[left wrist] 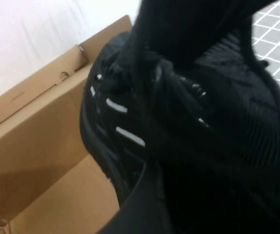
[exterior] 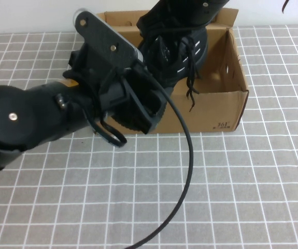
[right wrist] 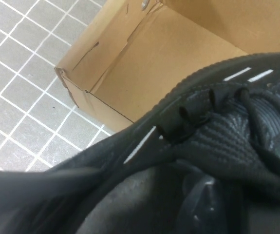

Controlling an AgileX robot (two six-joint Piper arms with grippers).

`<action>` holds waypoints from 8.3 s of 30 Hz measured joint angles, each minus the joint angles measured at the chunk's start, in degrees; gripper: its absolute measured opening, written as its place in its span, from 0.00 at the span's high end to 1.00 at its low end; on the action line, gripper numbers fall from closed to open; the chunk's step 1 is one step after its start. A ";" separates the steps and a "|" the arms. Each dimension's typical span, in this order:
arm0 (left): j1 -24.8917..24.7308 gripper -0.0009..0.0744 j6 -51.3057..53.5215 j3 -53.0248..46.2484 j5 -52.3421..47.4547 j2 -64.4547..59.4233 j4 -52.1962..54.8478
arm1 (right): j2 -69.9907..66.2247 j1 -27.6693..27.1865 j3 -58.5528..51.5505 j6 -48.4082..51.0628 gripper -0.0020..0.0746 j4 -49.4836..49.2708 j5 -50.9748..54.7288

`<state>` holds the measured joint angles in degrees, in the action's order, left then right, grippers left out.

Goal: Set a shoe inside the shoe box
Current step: Hand over the shoe, then place the shoe in the shoe box, then adjust the shoe

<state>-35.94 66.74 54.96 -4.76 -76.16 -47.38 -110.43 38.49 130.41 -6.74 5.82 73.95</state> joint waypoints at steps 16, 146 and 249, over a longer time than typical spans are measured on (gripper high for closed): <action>0.00 0.27 0.00 0.00 6.37 -2.28 -0.48 | -0.01 0.00 0.00 0.00 0.98 -1.29 -0.23; 22.88 0.97 24.79 58.28 -53.93 -36.89 -10.82 | 41.62 -0.47 -43.68 -12.39 0.99 16.93 -1.30; 9.73 0.37 -63.87 71.63 -55.49 -48.85 36.83 | 56.67 -0.47 -64.49 -19.96 0.99 14.36 -4.60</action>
<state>-26.22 2.87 126.59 -60.25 -125.01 -10.55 -53.75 38.01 65.92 -26.70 20.18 69.36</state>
